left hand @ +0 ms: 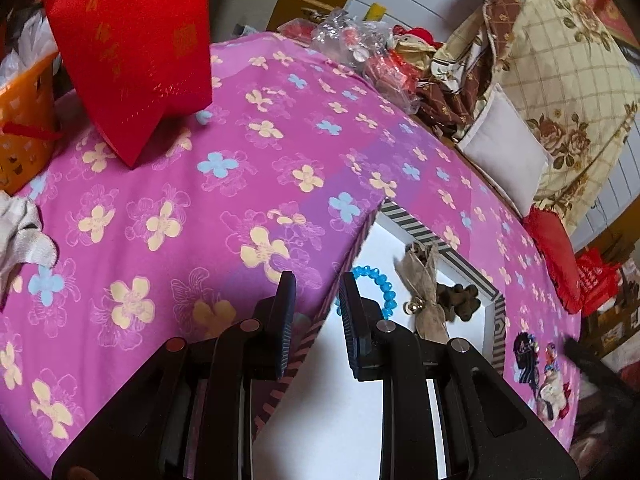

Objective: Organize jewelry
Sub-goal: 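Withdraw both tools from the tray back toward the remaining jewelry, then grasp the black watch with blue striped strap with the left tool and lift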

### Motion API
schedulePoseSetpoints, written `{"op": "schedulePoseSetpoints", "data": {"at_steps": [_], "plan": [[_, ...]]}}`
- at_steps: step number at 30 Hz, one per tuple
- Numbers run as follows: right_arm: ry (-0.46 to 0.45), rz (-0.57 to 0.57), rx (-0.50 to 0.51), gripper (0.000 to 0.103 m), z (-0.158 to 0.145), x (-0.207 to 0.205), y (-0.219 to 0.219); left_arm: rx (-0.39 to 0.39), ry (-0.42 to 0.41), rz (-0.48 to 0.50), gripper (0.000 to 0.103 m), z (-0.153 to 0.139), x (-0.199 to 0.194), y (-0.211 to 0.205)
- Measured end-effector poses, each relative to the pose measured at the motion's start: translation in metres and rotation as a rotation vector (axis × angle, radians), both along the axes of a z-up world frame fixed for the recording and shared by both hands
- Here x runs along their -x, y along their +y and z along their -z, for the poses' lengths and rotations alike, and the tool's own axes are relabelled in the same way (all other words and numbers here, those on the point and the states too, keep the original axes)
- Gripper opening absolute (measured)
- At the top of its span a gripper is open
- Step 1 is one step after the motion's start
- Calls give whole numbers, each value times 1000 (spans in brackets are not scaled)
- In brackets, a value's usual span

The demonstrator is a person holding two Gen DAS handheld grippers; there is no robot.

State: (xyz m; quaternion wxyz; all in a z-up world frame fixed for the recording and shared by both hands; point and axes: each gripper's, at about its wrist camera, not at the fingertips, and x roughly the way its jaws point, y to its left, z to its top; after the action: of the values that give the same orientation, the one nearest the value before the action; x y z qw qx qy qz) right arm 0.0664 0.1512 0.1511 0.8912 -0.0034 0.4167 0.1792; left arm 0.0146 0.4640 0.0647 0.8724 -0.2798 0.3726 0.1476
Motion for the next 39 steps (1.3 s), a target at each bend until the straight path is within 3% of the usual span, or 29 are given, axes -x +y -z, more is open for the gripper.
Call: {"op": "schedulePoseSetpoints", "data": {"at_steps": [2, 5, 6, 11, 14, 17, 20, 25, 32, 39], "plan": [[-17, 74, -65, 32, -12, 18, -49, -43, -2, 20, 25, -4, 4, -11], [98, 162, -178, 32, -10, 40, -131, -75, -11, 69, 25, -7, 13, -30], [111, 190, -180, 32, -8, 48, -153, -83, -22, 98, 26, -10, 18, -39], [49, 359, 29, 32, 6, 107, -250, -128, -66, 193, 31, -25, 38, -88], [61, 436, 26, 41, 20, 132, -303, -104, -88, 264, 37, -36, 51, -124], [90, 500, -44, 42, 41, 140, -351, -102, -91, 343, 39, -45, 58, -163], [106, 496, -111, 42, 61, 137, -366, -136, -54, 415, 42, -53, 47, -206], [96, 430, -115, 42, 94, 116, -361, -114, -10, 511, 42, -55, 18, -270], [36, 394, -150, 42, 120, 91, -361, -138, 107, 645, 42, -24, -49, -383], [-11, 394, -174, 42, 133, 92, -387, -111, 198, 618, 42, 16, -121, -435]]}}
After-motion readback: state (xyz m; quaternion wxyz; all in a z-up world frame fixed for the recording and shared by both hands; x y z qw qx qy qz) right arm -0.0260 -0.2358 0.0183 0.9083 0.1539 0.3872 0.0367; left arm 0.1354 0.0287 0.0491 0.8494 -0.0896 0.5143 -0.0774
